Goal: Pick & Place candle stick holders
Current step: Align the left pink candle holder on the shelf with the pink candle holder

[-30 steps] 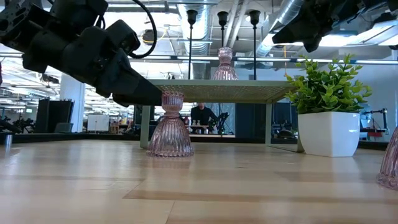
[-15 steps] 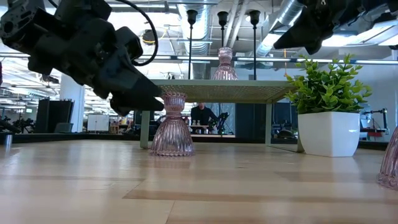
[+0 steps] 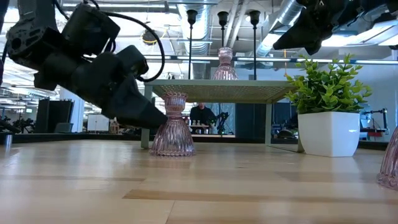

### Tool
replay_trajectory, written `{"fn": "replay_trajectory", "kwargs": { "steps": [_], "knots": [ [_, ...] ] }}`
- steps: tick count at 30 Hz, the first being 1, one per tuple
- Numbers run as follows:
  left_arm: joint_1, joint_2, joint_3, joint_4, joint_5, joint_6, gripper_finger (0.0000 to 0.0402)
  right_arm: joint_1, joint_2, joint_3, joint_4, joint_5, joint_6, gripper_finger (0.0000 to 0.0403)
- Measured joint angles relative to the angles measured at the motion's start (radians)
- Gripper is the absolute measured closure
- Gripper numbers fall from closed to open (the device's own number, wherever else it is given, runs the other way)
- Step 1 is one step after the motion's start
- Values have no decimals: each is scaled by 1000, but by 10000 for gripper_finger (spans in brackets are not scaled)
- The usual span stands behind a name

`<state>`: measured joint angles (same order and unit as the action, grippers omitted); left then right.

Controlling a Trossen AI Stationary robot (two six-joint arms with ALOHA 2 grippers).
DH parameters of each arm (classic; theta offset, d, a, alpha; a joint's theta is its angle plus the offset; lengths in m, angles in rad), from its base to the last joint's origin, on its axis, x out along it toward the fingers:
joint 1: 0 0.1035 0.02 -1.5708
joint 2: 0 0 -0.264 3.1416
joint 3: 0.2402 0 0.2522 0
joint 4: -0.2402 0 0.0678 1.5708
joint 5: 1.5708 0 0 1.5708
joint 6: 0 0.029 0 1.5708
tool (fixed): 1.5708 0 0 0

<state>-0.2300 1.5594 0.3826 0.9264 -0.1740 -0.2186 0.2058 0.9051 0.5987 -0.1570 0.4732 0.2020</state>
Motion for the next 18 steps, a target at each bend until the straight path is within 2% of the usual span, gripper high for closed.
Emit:
{"fn": "replay_trajectory", "kwargs": {
  "steps": [4,18],
  "knots": [
    [-5,34,36,18,-10,81,161,0,0,0,-4,0,0,403],
    [-6,49,59,44,-12,80,161,0,0,0,-26,0,-2,403]
  ]
}}
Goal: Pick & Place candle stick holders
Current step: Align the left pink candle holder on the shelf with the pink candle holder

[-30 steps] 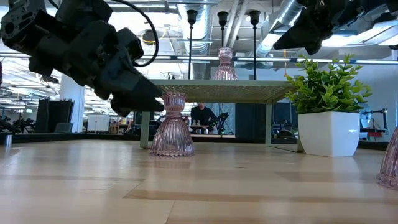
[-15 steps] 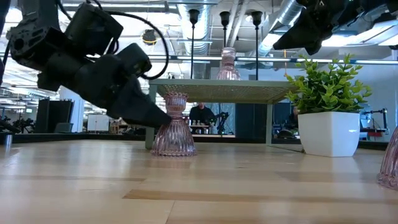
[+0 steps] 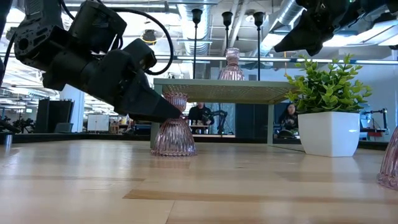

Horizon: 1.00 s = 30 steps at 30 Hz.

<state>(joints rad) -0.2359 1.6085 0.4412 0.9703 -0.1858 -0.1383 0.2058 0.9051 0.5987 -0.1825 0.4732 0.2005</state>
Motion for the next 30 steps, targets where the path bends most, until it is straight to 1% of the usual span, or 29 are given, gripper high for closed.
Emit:
{"fn": "replay_trajectory", "kwargs": {
  "steps": [3,5,8,13,15,20,25,27,30],
  "knots": [
    [0,0,0,0,0,0,169,0,0,0,0,0,0,403],
    [0,0,0,0,0,0,183,0,0,0,0,0,0,403],
    [0,0,0,0,0,-13,214,0,0,0,1,0,1,403],
    [0,-3,1,6,-2,-38,277,0,0,0,1,0,2,403],
    [0,-3,1,6,-2,-53,294,0,0,0,0,0,2,403],
    [-18,-6,-30,17,-23,-80,295,2,0,0,-22,0,2,403],
    [-64,-12,-85,21,-142,-140,295,2,0,0,-32,0,9,403],
    [-88,-37,-102,10,-172,-156,295,2,0,0,-34,0,10,403],
    [-135,-115,-124,-23,-224,-153,295,2,0,0,-35,0,10,403]
  ]
}}
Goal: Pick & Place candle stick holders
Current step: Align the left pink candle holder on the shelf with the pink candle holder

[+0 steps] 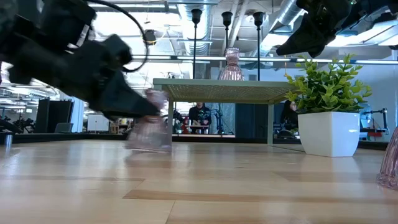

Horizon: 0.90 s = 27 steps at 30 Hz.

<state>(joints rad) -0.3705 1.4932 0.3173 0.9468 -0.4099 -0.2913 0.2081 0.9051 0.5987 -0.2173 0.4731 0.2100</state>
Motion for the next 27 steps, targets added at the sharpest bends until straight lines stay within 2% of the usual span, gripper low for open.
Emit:
{"fn": "replay_trajectory", "kwargs": {
  "steps": [2,8,12,18,23,27],
  "knots": [
    [-34,-69,-18,-36,-30,21,295,0,0,0,-1,0,0,403],
    [-127,-259,-23,-2,-88,91,295,0,0,0,-8,0,0,403],
    [-152,-337,-21,12,-144,163,295,0,0,0,-8,0,0,403],
    [-126,-373,28,2,-146,186,295,0,0,0,-7,0,0,403],
    [-100,-374,132,-158,-143,233,295,0,0,0,-7,0,0,403],
    [-62,-374,253,-375,-141,242,295,0,0,0,-7,0,0,403]
  ]
}}
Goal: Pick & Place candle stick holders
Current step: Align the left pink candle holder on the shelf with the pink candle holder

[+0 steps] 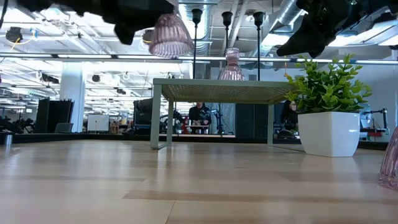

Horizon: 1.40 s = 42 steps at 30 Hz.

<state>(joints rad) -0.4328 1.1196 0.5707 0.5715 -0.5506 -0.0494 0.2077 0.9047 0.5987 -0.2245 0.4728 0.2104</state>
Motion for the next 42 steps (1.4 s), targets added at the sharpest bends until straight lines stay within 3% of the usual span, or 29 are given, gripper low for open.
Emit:
{"fn": "replay_trajectory", "kwargs": {
  "steps": [4,8,16,22,42],
  "knots": [
    [61,-1,107,-171,-1,1,295,0,0,0,0,0,0,403],
    [137,0,165,-240,19,-8,295,0,0,0,0,0,0,403],
    [312,1,176,-252,200,-88,295,0,0,0,0,0,0,403],
    [394,19,177,-243,224,-113,295,0,0,0,0,0,0,403],
    [423,112,177,-175,212,-113,296,0,0,0,0,0,0,403]
  ]
}}
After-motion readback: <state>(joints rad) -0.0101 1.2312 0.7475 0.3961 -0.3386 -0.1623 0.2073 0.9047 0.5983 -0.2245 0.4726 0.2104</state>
